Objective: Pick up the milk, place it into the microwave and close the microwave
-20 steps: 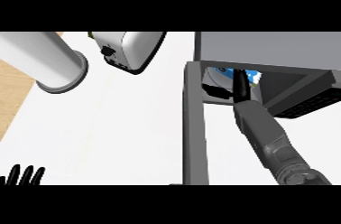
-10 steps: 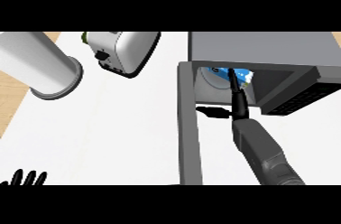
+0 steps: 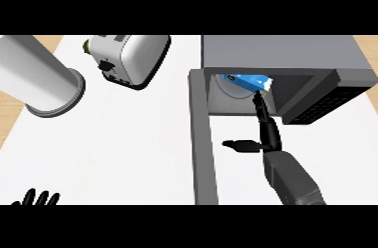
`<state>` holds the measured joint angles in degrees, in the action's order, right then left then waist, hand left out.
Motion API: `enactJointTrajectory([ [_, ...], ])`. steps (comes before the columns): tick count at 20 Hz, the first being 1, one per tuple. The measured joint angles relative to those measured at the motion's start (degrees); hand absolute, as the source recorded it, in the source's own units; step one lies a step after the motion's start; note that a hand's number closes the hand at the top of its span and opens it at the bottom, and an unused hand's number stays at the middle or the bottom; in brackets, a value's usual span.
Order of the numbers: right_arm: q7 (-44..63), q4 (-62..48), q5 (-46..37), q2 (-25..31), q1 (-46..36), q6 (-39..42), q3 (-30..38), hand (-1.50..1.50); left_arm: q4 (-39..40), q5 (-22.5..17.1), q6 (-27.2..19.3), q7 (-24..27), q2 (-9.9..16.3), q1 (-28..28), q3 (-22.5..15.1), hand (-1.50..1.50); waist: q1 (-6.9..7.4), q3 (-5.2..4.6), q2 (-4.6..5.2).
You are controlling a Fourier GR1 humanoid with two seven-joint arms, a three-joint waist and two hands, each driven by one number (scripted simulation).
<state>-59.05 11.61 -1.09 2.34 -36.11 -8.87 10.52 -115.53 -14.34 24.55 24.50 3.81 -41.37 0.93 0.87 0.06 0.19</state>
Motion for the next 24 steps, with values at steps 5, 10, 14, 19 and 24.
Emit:
enactJointTrajectory([
  [5, 0.3, 5.2, -0.2, 0.8, 5.9, 2.2, -1.7, -1.5, -0.1, 2.0, 0.4, -0.9, -0.2, 0.0, -1.1, -1.5, -0.71, -0.05, -0.29],
  [10, 0.5, 11.3, 0.7, 3.8, 12.7, 5.1, -2.1, 1.5, 2.7, 4.0, 0.6, -2.0, -1.0, 2.7, -3.5, -1.5, -1.32, -0.1, -0.42],
  [14, 0.8, 17.5, 1.8, 5.7, 18.3, 7.1, -2.5, 1.5, 3.8, 6.3, 2.1, -3.6, 0.2, 5.0, -5.9, -1.5, -1.7, -0.12, -0.48],
  [19, 2.2, 23.5, 4.1, 9.8, 24.1, 10.7, -1.6, -1.5, 7.7, 13.1, 1.7, -4.5, 0.1, 10.2, -10.1, 1.5, -1.73, -0.11, -0.42],
  [24, 3.5, 30.3, 7.7, 12.6, 31.3, 14.6, 0.0, -1.5, 10.1, 18.9, -0.2, -5.5, -1.4, 15.0, -14.3, 1.5, -1.63, -0.12, -0.38],
])
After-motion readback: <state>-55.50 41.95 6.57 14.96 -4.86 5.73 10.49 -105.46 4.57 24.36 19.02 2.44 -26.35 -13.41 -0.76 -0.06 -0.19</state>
